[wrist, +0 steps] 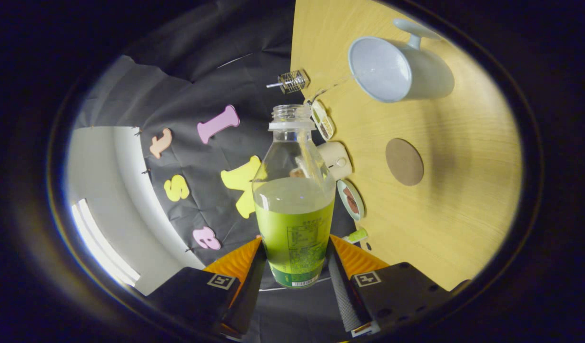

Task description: Take the bottle from table, then pour the juice into the cup, finally place the bottle on the coaster

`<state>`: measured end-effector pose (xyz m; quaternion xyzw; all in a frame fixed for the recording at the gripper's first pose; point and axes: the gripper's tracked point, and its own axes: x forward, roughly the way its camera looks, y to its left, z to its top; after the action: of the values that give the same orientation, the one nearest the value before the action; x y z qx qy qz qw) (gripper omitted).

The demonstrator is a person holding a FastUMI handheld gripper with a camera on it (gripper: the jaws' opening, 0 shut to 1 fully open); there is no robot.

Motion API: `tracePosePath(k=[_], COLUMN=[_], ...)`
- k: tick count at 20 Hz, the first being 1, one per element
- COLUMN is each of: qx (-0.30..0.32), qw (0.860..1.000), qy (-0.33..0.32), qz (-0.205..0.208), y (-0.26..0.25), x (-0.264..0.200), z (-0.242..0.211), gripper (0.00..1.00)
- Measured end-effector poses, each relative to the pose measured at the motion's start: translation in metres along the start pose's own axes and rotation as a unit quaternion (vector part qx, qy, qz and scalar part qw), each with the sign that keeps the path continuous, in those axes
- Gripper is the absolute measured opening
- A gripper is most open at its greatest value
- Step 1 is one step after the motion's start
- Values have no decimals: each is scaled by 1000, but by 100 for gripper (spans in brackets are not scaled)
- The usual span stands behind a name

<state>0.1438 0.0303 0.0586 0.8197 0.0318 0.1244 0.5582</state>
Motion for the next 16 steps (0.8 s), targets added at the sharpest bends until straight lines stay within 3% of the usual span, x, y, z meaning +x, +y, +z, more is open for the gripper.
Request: tracePosePath(k=[16], qx=[43], qw=[999], qy=[1], qz=[22], y=[25], x=[5], z=[-3], gripper=[75])
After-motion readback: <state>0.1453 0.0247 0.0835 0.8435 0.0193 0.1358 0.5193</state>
